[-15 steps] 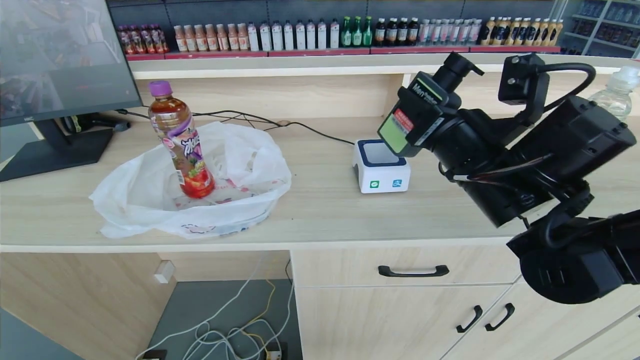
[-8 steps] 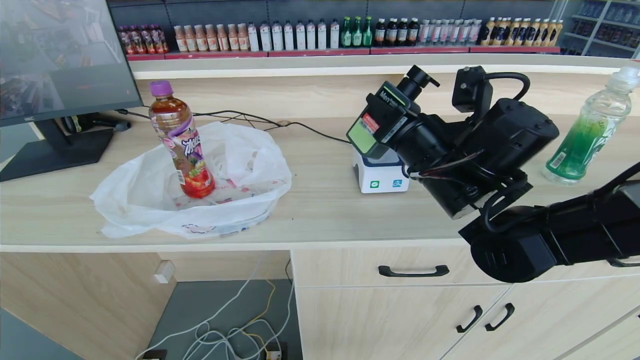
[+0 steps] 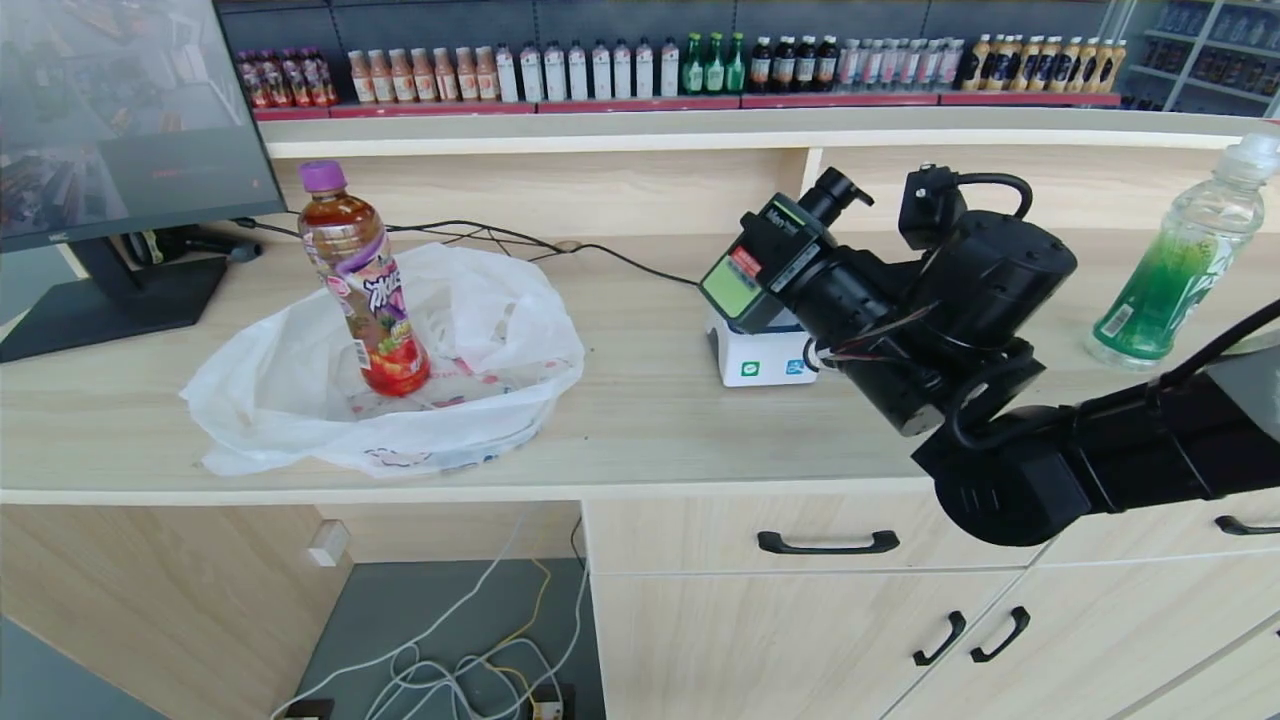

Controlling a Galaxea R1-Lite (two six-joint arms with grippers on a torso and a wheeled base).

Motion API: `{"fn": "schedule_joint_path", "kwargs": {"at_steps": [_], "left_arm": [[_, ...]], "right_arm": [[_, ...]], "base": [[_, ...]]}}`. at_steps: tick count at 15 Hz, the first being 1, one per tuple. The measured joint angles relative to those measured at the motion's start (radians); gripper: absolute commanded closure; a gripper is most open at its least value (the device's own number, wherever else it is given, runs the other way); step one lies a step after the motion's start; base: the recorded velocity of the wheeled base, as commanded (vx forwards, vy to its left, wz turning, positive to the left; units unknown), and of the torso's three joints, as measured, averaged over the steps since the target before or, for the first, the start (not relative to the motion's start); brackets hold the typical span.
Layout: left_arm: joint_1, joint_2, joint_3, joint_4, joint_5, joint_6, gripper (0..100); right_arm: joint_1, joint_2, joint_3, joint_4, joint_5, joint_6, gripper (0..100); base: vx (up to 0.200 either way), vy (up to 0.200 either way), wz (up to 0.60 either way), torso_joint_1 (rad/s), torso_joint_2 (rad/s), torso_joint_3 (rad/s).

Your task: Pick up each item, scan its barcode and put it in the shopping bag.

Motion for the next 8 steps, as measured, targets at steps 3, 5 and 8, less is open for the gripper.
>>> {"fn": "schedule_joint_path", "kwargs": {"at_steps": [3, 5, 8], "left_arm": [[-0.001, 0.0, 0.0, 0.0, 0.0, 0.0, 0], [-0.001, 0.0, 0.0, 0.0, 0.0, 0.0, 0], [0.0, 0.0, 0.0, 0.0, 0.0, 0.0, 0]], "right_arm": [[-0.039, 0.024, -0.079, 0.055, -0.001, 0.024, 100], [-0.056, 0.048, -0.149, 0.106, -0.001, 0.041, 100], [-0.068, 0.085, -0.239, 0.199, -0.008, 0.104, 100]], "base": [[0.0, 0.0, 0.0, 0.0, 0.0, 0.0], [0.0, 0.0, 0.0, 0.0, 0.0, 0.0], [0.0, 0.0, 0.0, 0.0, 0.0, 0.0]]}}
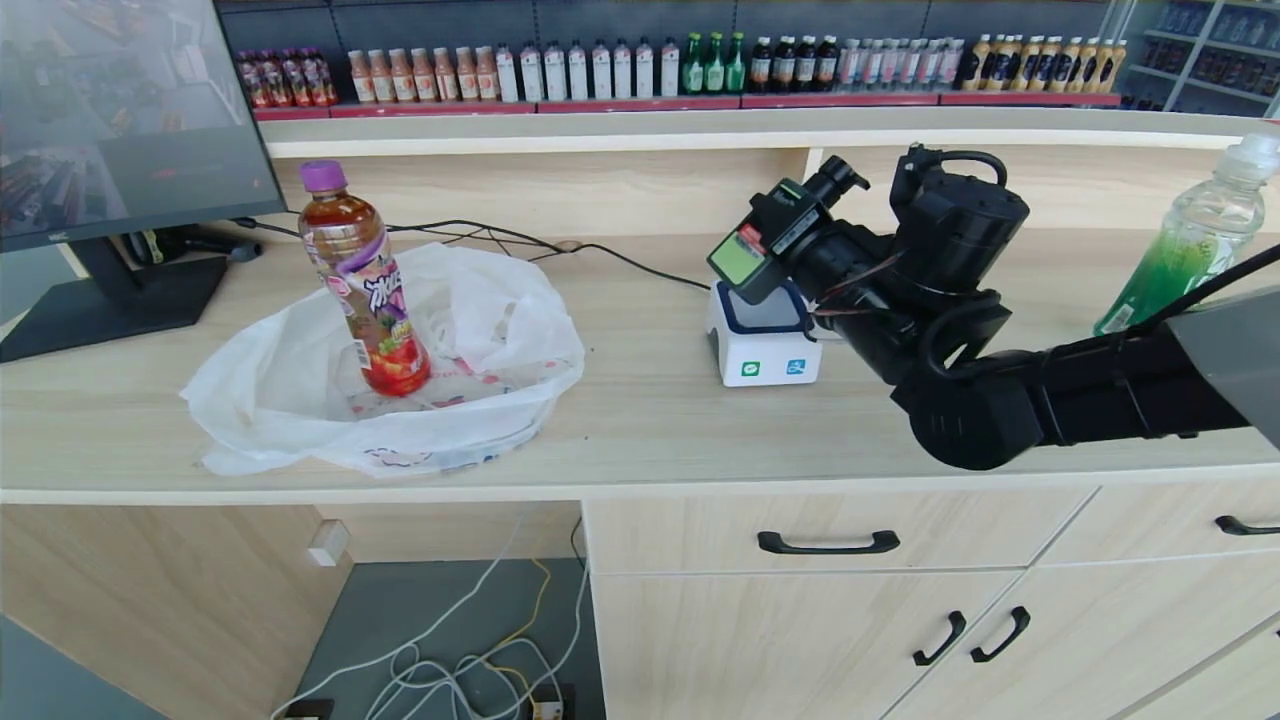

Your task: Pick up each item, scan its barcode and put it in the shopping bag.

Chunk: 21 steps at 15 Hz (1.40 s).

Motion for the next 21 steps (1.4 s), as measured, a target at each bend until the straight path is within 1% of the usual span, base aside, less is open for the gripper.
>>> {"fn": "schedule_joint_path", "kwargs": {"at_steps": [6, 21], "left_arm": [[0.0, 0.0, 0.0, 0.0, 0.0, 0.0, 0], [0.0, 0.0, 0.0, 0.0, 0.0, 0.0, 0]], "right_arm": [[-0.031, 0.054, -0.022, 0.003, -0.011, 0.026, 100], [-0.033, 0.068, -0.022, 0.003, -0.01, 0.045, 100]], "base": [[0.0, 0.0, 0.0, 0.0, 0.0, 0.0], [0.0, 0.0, 0.0, 0.0, 0.0, 0.0]]}}
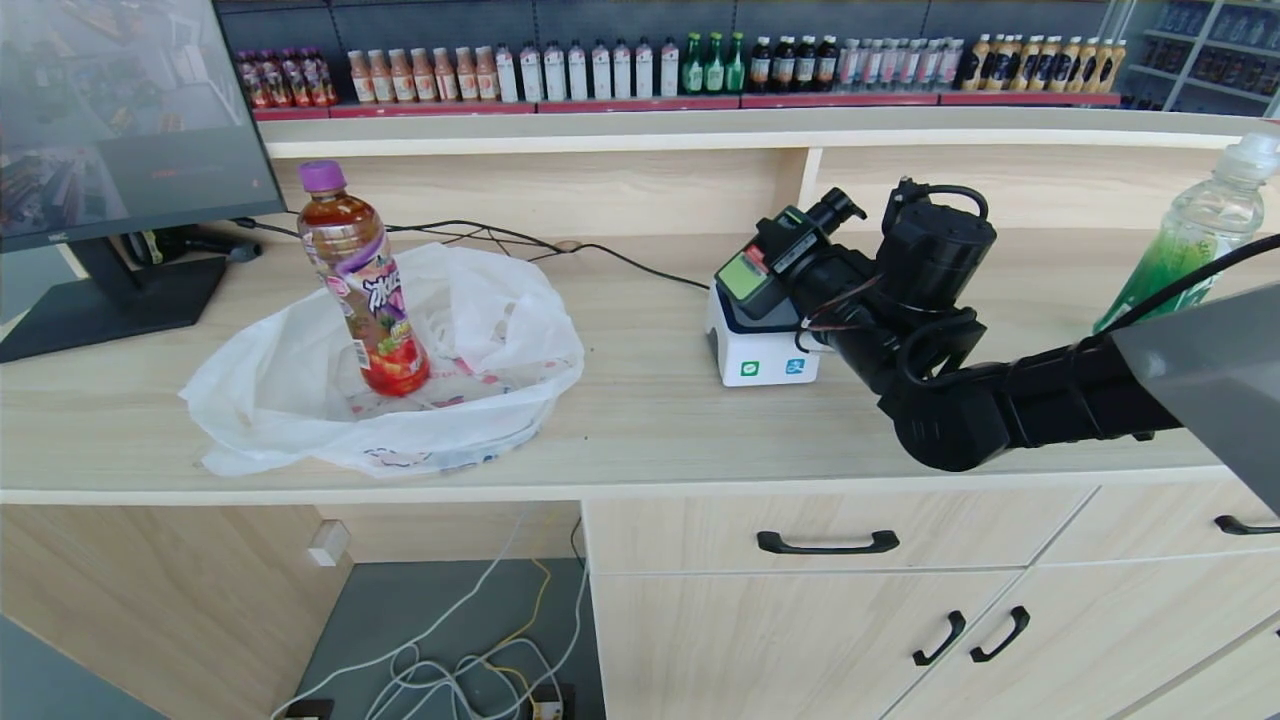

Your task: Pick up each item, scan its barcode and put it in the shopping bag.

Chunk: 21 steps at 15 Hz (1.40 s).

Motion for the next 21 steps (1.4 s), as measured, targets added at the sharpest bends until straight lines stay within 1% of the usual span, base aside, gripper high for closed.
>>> {"fn": "schedule_joint_path", "kwargs": {"at_steps": [9, 17, 18, 21], "left_arm": [[0.0, 0.0, 0.0, 0.0, 0.0, 0.0, 0], [0.0, 0.0, 0.0, 0.0, 0.0, 0.0, 0], [0.0, 0.0, 0.0, 0.0, 0.0, 0.0, 0], [0.0, 0.0, 0.0, 0.0, 0.0, 0.0, 0]], "right_arm": [[0.002, -0.002, -0.002, 0.003, 0.0, -0.001, 100], [0.023, -0.064, -0.047, 0.081, 0.0, -0.003, 100], [0.032, -0.079, -0.046, 0.084, -0.002, -0.004, 100], [0.042, -0.129, -0.039, 0.097, -0.053, -0.015, 100]], "base": [[0.0, 0.0, 0.0, 0.0, 0.0, 0.0], [0.0, 0.0, 0.0, 0.0, 0.0, 0.0], [0.0, 0.0, 0.0, 0.0, 0.0, 0.0], [0.0, 0.0, 0.0, 0.0, 0.0, 0.0]]}}
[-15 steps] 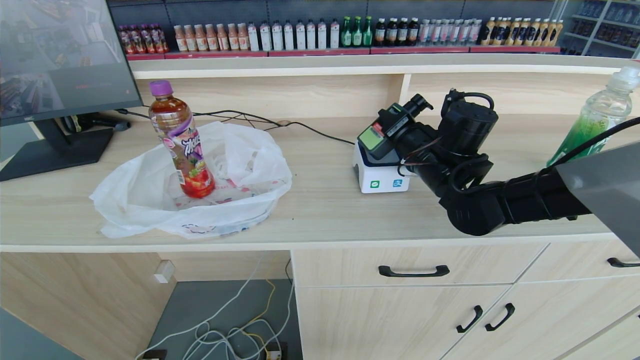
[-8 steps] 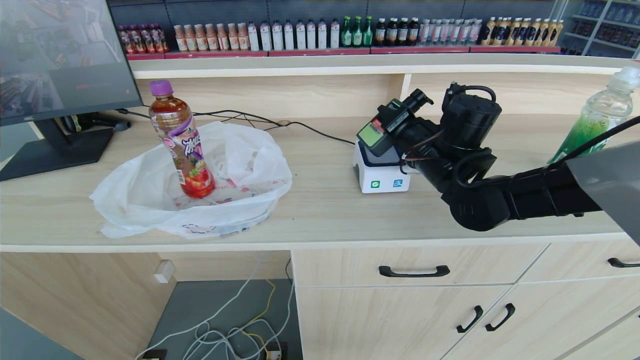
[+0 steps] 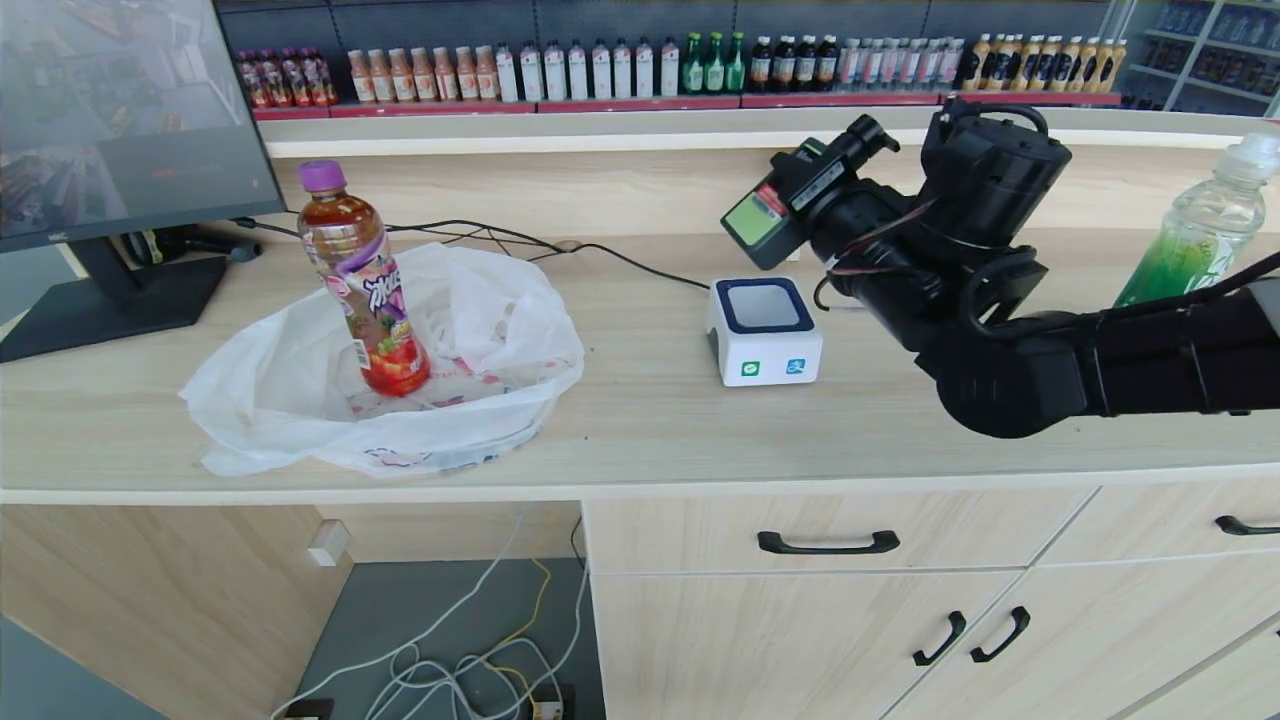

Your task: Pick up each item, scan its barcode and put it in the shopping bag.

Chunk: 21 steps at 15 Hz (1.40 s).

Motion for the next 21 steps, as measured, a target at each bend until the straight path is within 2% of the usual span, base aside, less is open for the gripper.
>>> {"fn": "schedule_joint_path", "kwargs": {"at_steps": [4, 8, 10, 12, 13, 16, 21], "left_arm": [[0.0, 0.0, 0.0, 0.0, 0.0, 0.0, 0], [0.0, 0.0, 0.0, 0.0, 0.0, 0.0, 0], [0.0, 0.0, 0.0, 0.0, 0.0, 0.0, 0], [0.0, 0.0, 0.0, 0.0, 0.0, 0.0, 0], [0.0, 0.0, 0.0, 0.0, 0.0, 0.0, 0], [0.0, 0.0, 0.0, 0.0, 0.0, 0.001, 0], [0.0, 0.0, 0.0, 0.0, 0.0, 0.0, 0]], "right_arm": [[0.011, -0.109, 0.099, 0.017, -0.058, -0.063, 100], [0.015, -0.229, 0.219, -0.098, -0.06, -0.265, 100], [0.01, -0.269, 0.294, -0.168, -0.047, -0.428, 100], [0.006, -0.296, 0.372, -0.277, 0.018, -0.551, 100], [0.004, -0.305, 0.423, -0.346, 0.081, -0.647, 100], [-0.006, -0.322, 0.489, -0.402, 0.339, -0.859, 100], [-0.036, -0.327, 0.547, -0.405, 0.371, -0.854, 100]], "base": [[0.0, 0.0, 0.0, 0.0, 0.0, 0.0], [0.0, 0.0, 0.0, 0.0, 0.0, 0.0], [0.0, 0.0, 0.0, 0.0, 0.0, 0.0], [0.0, 0.0, 0.0, 0.0, 0.0, 0.0], [0.0, 0.0, 0.0, 0.0, 0.0, 0.0], [0.0, 0.0, 0.0, 0.0, 0.0, 0.0], [0.0, 0.0, 0.0, 0.0, 0.0, 0.0]]}}
